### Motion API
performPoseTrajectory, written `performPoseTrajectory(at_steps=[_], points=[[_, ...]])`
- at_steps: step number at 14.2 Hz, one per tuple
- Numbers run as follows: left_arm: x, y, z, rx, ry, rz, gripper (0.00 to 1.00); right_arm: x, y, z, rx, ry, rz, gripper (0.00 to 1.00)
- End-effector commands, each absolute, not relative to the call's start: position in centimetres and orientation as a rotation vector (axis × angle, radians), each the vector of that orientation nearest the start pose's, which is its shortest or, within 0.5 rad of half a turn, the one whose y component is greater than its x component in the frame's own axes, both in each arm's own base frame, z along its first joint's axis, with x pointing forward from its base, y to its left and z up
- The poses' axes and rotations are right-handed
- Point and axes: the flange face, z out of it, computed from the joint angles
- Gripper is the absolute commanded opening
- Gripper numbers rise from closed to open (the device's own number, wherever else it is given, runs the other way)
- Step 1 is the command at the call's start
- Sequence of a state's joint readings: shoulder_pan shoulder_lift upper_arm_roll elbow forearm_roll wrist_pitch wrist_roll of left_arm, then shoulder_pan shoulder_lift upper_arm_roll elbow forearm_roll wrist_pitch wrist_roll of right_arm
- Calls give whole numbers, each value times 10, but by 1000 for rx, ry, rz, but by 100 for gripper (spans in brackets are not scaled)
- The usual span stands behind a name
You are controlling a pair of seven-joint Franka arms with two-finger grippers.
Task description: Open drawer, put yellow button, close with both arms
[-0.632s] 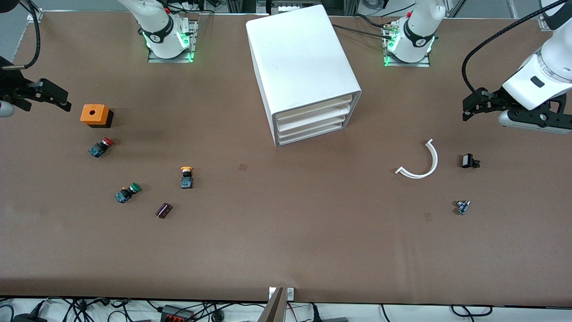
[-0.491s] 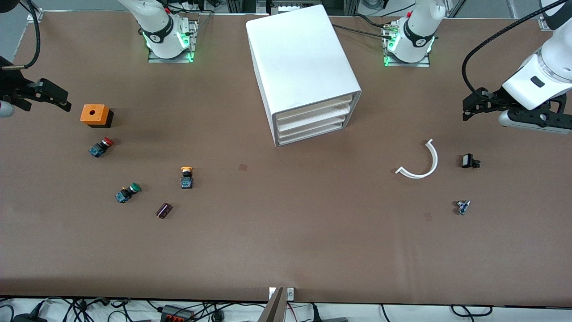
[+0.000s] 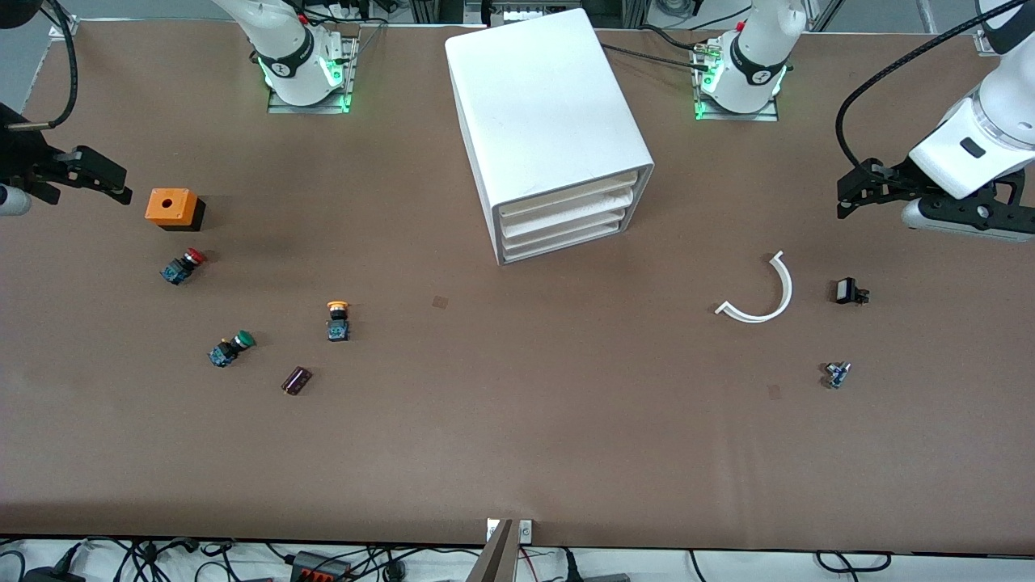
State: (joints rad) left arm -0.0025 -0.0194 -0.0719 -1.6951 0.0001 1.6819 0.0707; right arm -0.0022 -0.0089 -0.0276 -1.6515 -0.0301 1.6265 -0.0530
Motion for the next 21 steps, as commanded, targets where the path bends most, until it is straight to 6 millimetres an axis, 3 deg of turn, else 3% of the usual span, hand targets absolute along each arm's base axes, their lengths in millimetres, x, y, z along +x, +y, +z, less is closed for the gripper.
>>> performPoseTrajectory(at_steps=[1,7,9,13,15,18,21], points=[[555,-41,593,-3146,230,-5,100,561,-19,586,-3154,-62,32,100],[553,-42,592,-3146,230,24,100,580,14,548,-3148,-150,102,100],[553,-48,591,-3144,252,29,100,589,31,526,-3146,-186,147,100],[543,-61,576,-3133,308,218,100,609,60,479,-3146,-255,181,100],[541,-80,568,-3132,363,267,100,619,73,449,-3143,-282,203,100],[542,-113,549,-3217,439,379,100,632,108,398,-3138,-358,214,100],[570,-134,516,-3360,451,494,100,644,134,344,-3133,-415,194,100]])
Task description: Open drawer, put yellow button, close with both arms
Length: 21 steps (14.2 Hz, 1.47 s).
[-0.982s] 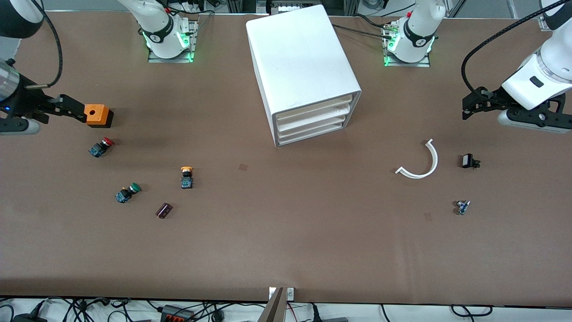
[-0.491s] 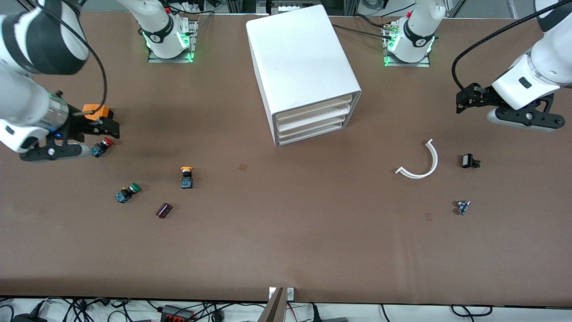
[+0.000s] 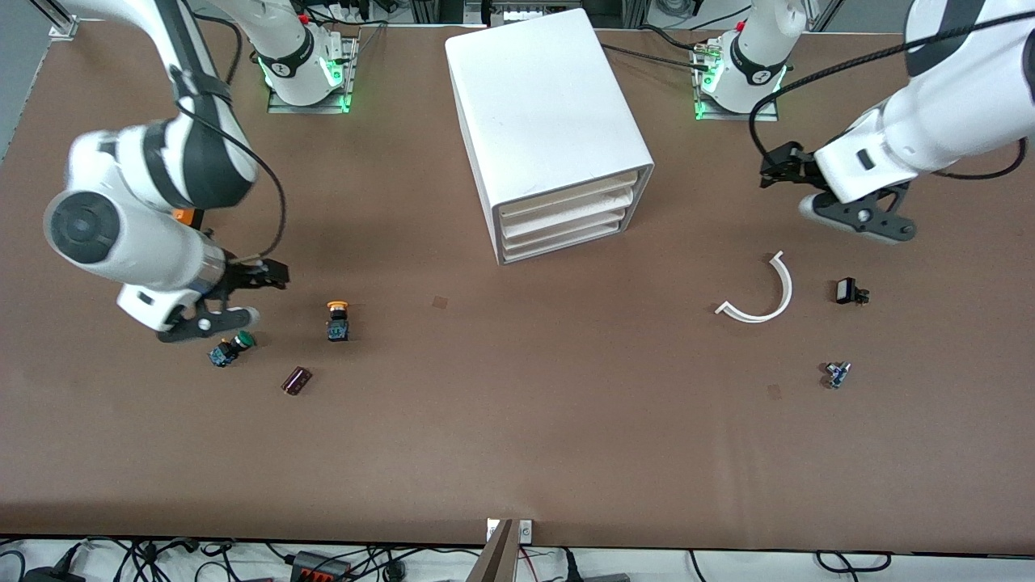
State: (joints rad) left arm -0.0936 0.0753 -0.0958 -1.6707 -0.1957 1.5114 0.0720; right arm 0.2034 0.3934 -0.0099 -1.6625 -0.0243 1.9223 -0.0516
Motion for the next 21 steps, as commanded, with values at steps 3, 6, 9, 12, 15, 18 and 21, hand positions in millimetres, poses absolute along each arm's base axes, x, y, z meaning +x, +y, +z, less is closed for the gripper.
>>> performPoseTrajectory(at_steps=[3,6,9,12,15,18,21], points=[[581,-154,475,-3517,459,673,100,648,157,293,-3125,-380,190,100],[589,-176,435,-3696,651,796,100,652,164,262,-3128,-362,173,100],[587,-183,390,-3890,873,756,100,652,164,231,-3129,-358,190,100],[561,-184,324,-4116,1011,486,100,646,161,208,-3128,-349,250,100],[535,-189,290,-4266,922,527,95,644,161,199,-3128,-345,277,100],[509,-200,274,-4298,907,777,81,642,160,189,-3128,-345,296,95],[496,-203,266,-4293,922,893,72,640,161,182,-3128,-348,313,90]])
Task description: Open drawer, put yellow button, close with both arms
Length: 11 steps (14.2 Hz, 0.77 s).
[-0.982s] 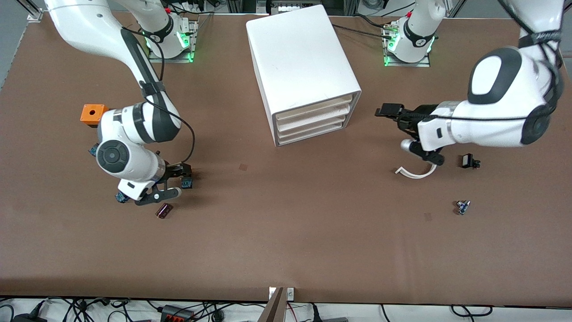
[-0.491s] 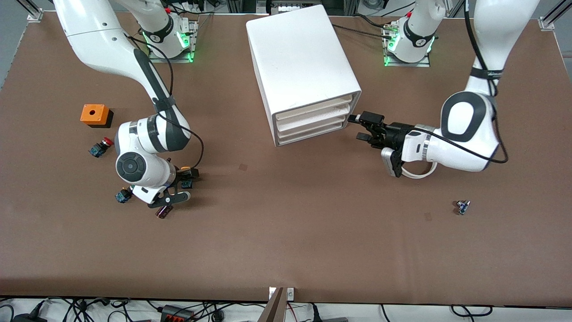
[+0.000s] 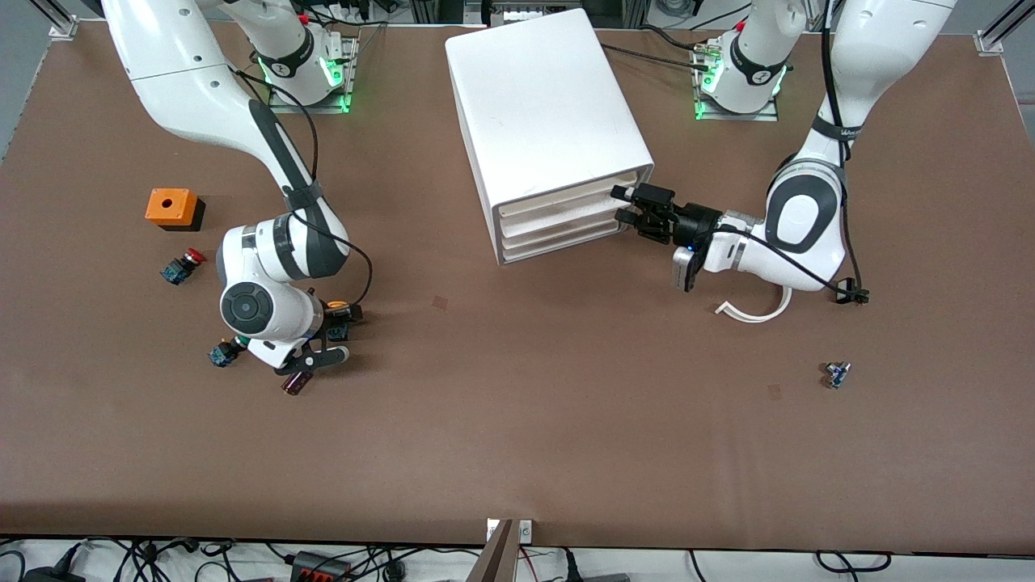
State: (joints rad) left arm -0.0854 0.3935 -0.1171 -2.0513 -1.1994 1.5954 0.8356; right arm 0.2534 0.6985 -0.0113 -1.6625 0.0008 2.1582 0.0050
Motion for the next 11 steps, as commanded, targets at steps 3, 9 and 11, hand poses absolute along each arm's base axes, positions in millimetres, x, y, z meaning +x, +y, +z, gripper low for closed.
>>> performPoseTrajectory(at_steps=[3,9,11], points=[[487,-211,250,1683,-428,-333,68,640,162,182,-3126,-348,313,81],[478,-215,235,1639,-455,-293,23,640,165,178,-3110,-328,320,43],[480,-215,230,1637,-451,-296,9,642,161,179,-3084,-278,320,24]])
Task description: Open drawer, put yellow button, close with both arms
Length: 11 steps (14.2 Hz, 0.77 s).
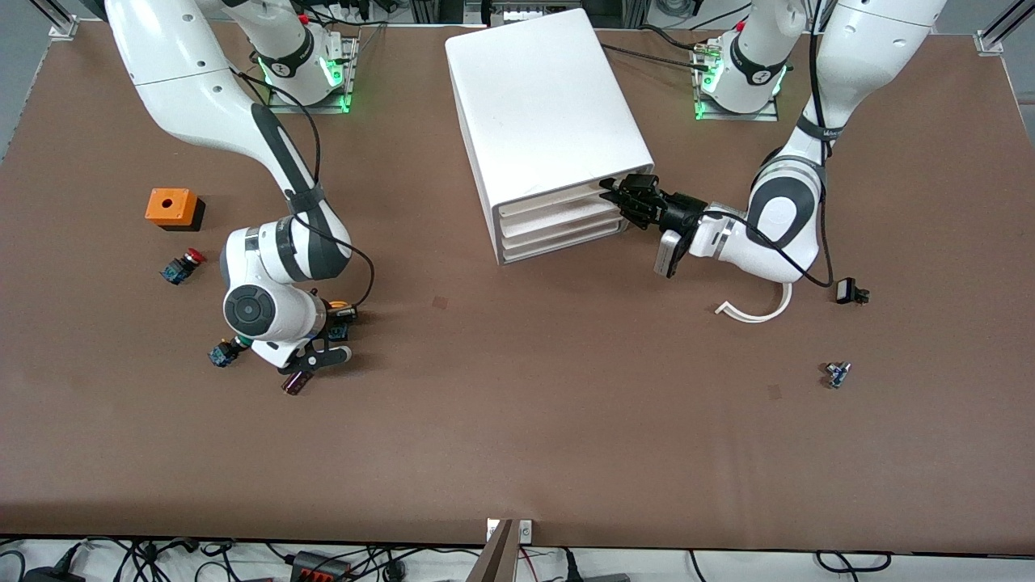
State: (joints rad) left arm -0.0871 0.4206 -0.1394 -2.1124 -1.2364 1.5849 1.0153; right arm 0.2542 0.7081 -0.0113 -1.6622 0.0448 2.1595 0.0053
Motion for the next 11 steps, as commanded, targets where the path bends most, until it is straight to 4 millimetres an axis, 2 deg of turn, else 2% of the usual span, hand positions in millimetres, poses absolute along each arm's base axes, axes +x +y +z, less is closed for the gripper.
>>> performPoseTrajectory(at_steps=[1,3,6,8,11], points=[[480,-216,229,1636,-450,-300,5,643,161,182,-3081,-271,313,13],[486,-214,232,1639,-452,-287,2,648,166,192,-3079,-281,287,3],[504,-211,231,1641,-445,-273,1,659,170,223,-3077,-317,225,0],[517,-205,219,1647,-437,-268,1,668,178,257,-3077,-342,204,0],[541,-199,213,1656,-429,-242,1,683,196,310,-3068,-380,174,0]])
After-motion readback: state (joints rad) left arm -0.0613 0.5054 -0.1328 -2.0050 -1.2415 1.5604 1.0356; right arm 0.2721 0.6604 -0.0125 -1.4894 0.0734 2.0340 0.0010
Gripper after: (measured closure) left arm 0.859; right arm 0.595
